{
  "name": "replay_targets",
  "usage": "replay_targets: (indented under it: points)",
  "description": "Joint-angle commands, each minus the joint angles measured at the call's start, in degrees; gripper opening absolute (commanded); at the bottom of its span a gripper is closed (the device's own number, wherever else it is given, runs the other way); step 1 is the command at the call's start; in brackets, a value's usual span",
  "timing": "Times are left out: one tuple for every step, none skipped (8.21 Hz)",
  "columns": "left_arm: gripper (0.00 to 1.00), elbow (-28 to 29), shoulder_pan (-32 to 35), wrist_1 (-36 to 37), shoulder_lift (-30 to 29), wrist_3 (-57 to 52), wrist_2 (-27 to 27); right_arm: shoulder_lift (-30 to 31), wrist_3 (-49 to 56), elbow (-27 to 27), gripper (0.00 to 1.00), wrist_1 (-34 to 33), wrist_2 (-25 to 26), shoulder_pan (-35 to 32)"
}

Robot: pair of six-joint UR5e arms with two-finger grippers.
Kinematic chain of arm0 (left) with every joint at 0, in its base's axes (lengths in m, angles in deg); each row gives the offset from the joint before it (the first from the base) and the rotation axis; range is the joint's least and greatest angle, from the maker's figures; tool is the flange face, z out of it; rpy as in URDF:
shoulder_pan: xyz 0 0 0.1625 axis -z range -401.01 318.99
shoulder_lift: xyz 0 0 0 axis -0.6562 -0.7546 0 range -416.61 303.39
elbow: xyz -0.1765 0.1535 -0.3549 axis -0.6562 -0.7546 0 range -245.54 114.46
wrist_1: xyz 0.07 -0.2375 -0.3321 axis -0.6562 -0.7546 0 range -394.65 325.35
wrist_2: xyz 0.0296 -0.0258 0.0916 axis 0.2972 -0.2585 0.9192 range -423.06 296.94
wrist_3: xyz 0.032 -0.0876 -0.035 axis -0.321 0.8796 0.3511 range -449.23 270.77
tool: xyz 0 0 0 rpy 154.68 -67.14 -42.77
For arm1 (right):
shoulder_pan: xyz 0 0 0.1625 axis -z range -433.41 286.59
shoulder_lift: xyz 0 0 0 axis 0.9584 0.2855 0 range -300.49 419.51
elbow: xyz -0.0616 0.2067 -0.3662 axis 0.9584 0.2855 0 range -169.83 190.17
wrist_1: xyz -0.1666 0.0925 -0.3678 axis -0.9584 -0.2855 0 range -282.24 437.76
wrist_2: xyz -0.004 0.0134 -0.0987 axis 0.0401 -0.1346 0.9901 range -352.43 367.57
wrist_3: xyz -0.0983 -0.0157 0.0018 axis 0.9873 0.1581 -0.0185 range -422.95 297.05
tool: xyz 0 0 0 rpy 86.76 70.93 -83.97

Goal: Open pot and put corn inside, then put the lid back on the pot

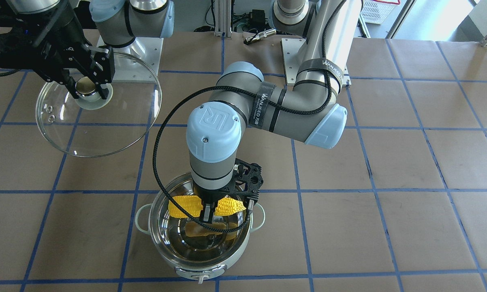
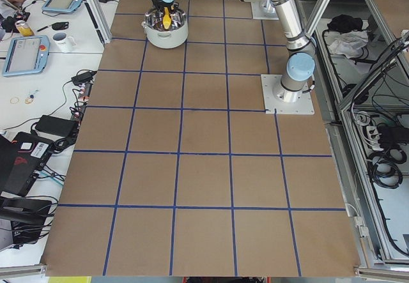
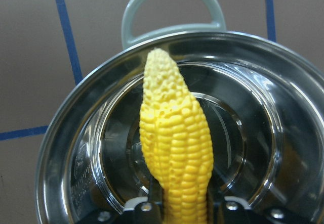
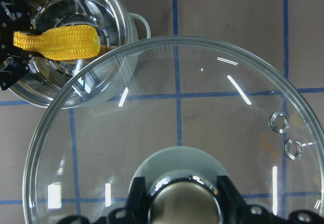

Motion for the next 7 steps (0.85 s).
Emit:
replay_targets:
  points:
    - [0.0, 0.01, 0.56, 2.5, -1.36, 0.16, -0.15, 0.01, 0.16, 0.0, 0.14, -0.01, 0.01, 0.0]
    - [0.08, 0.1, 0.56, 2.59, -1.36, 0.16, -0.06, 0.01, 0.16, 0.0, 0.14, -0.01, 0.01, 0.0]
    - [0.58, 0.01, 0.56, 2.59, -1.27, 0.07, 0.11, 0.01, 0.16, 0.0, 0.13, -0.01, 0.09, 0.0]
    - [0.91, 0.01, 0.56, 2.42, -0.4, -0.54, 0.03, 0.01, 0.16, 0.0, 0.13, -0.01, 0.18, 0.09]
    - [1.0, 0.01, 0.56, 1.72, 1.08, -0.89, 0.29, 0.01, 0.16, 0.0, 0.13, -0.01, 0.18, 0.09]
    - [1.0, -0.07, 0.39, 1.8, 2.4, -0.55, 0.38, 0.01, 0.16, 0.08, 0.13, -0.1, 0.01, 0.09]
    - [1.0, 0.01, 0.3, 1.1, 4.77, -0.54, 0.29, 0.01, 0.16, 0.08, 0.11, -0.1, -0.17, 0.0]
